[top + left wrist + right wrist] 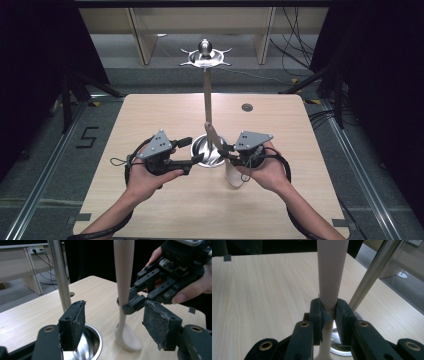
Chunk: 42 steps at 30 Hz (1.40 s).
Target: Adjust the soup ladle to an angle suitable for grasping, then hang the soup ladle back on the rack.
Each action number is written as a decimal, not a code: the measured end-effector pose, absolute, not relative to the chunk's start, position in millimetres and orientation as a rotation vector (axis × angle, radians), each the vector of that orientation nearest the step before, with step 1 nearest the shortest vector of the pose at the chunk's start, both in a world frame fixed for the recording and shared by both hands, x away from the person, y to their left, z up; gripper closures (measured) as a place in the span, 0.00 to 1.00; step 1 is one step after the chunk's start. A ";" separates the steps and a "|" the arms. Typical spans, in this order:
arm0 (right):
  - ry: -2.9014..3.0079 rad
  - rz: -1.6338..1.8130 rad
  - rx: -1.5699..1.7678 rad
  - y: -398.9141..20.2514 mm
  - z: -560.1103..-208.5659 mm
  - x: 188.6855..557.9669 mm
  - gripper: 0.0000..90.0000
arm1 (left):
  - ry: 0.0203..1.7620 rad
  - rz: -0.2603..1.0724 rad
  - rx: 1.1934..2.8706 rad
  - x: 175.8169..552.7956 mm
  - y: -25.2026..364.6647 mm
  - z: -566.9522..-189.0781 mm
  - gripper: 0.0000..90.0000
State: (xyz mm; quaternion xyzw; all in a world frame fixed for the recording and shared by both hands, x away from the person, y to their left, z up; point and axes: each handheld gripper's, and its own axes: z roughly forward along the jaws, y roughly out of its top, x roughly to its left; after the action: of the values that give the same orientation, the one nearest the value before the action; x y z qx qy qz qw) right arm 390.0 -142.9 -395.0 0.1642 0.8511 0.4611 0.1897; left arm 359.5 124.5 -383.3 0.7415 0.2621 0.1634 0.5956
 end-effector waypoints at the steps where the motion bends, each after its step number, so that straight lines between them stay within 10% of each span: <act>1: 2.384 1.307 0.461 -141.8 -395.0 390.4 0.86 | 0.609 0.381 1.724 359.6 123.2 -382.7 0.38; 30: 2.259 1.400 0.593 -132.8 -391.1 384.3 0.86 | 0.609 0.352 1.642 375.1 90.5 -366.9 0.56; 42: 2.204 1.399 0.681 -134.7 -388.0 379.1 0.86 | 0.605 0.372 1.634 383.4 77.0 -367.3 0.82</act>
State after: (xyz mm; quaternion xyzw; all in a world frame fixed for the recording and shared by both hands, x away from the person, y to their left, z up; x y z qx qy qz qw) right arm 379.1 -134.7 -388.0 0.2461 0.7969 0.5059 0.2201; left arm 383.4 77.0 -367.3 0.7132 0.2640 0.1625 0.6287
